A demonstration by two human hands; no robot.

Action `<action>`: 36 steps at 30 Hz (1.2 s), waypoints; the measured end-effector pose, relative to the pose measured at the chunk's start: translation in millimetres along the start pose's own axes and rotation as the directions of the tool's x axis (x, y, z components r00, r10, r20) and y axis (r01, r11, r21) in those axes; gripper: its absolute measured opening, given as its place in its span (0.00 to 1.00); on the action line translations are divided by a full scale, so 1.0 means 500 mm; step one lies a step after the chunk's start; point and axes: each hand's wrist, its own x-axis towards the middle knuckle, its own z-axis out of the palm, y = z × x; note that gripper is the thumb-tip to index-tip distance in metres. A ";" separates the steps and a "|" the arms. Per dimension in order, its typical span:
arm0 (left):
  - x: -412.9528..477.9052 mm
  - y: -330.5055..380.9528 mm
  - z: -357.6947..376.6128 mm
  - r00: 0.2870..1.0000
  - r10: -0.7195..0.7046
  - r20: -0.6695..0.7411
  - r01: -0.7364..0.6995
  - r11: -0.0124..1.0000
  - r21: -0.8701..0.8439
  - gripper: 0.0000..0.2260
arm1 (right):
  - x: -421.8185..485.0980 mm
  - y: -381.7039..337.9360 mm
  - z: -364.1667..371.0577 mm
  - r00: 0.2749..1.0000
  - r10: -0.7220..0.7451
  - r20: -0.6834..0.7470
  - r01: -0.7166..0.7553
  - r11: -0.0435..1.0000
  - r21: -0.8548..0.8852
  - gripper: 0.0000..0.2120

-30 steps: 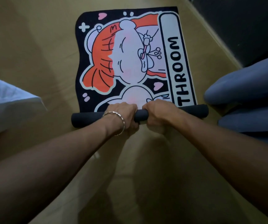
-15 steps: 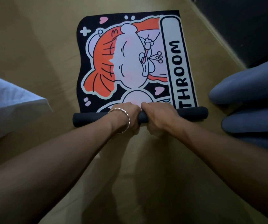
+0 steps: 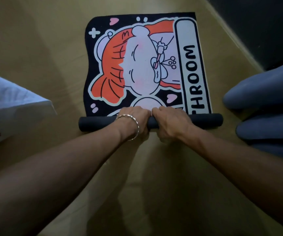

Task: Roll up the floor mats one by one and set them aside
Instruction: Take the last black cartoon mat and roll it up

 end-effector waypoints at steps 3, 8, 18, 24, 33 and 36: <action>-0.005 -0.002 0.028 0.987 0.062 -0.150 -0.051 0.996 0.075 0.17 | 0.029 0.003 -0.016 0.980 0.086 0.179 -0.094 0.995 0.039 0.20; 0.003 -0.012 -0.001 1.000 0.023 -0.008 -0.023 1.000 0.012 0.16 | 0.040 0.002 -0.021 0.989 0.056 0.133 -0.063 0.997 0.046 0.19; -0.007 -0.010 0.016 0.993 0.041 -0.114 -0.039 0.999 0.019 0.16 | 0.052 0.013 -0.040 0.957 0.058 0.283 -0.079 0.995 0.064 0.18; 0.010 -0.012 -0.011 0.993 0.021 0.119 -0.013 0.998 -0.068 0.16 | 0.014 0.010 0.009 0.993 -0.057 -0.099 0.051 0.997 -0.064 0.17; -0.011 -0.028 0.014 0.996 0.059 -0.072 -0.063 0.997 -0.054 0.21 | 0.053 0.006 -0.041 0.949 0.046 0.312 -0.072 0.995 0.070 0.19; -0.014 -0.032 0.002 0.999 0.036 0.038 -0.033 0.996 -0.087 0.16 | 0.044 -0.002 -0.029 0.956 0.043 0.289 -0.068 0.995 0.078 0.21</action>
